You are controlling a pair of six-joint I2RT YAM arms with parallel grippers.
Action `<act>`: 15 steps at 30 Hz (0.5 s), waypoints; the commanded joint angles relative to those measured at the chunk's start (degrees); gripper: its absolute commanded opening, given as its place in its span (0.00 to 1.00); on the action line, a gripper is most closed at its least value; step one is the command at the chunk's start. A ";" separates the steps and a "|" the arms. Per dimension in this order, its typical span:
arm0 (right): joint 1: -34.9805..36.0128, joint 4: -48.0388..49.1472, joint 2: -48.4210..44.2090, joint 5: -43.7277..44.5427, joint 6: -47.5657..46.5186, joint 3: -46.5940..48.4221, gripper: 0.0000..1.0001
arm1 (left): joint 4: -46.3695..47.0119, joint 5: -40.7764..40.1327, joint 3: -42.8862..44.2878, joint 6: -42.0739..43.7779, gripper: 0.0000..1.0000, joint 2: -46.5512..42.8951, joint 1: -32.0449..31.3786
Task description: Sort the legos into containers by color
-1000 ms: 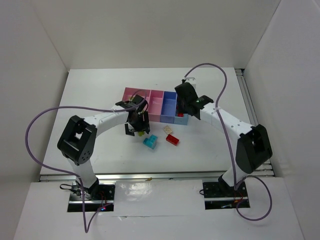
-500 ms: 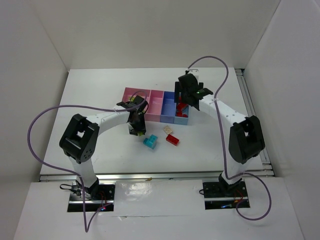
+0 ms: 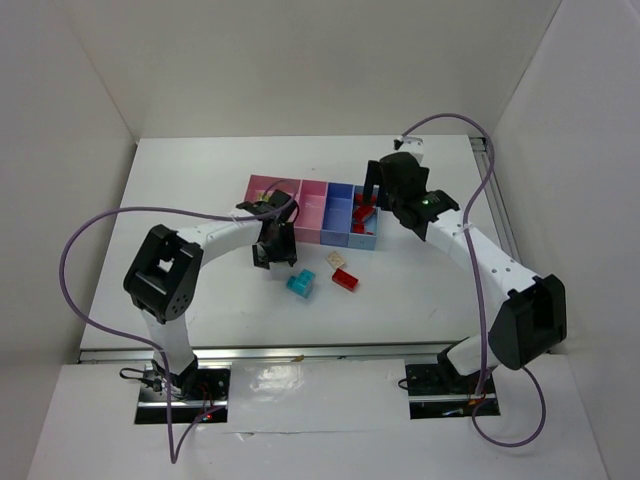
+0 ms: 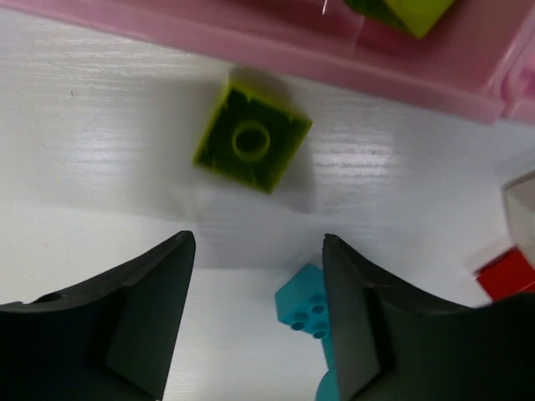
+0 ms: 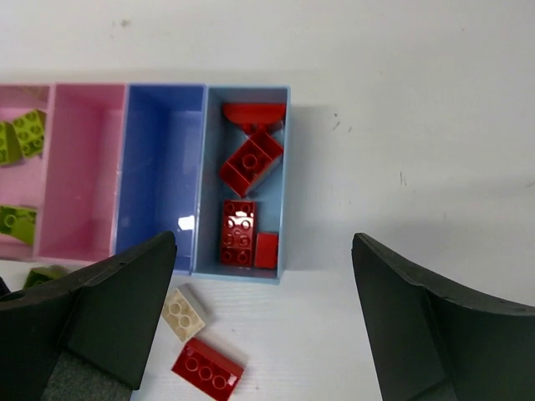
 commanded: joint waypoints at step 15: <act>0.13 -1.96 -1.60 -0.31 1.97 -2.86 0.93 | -2.15 -7.21 11.22 3.04 0.67 7.79 -0.11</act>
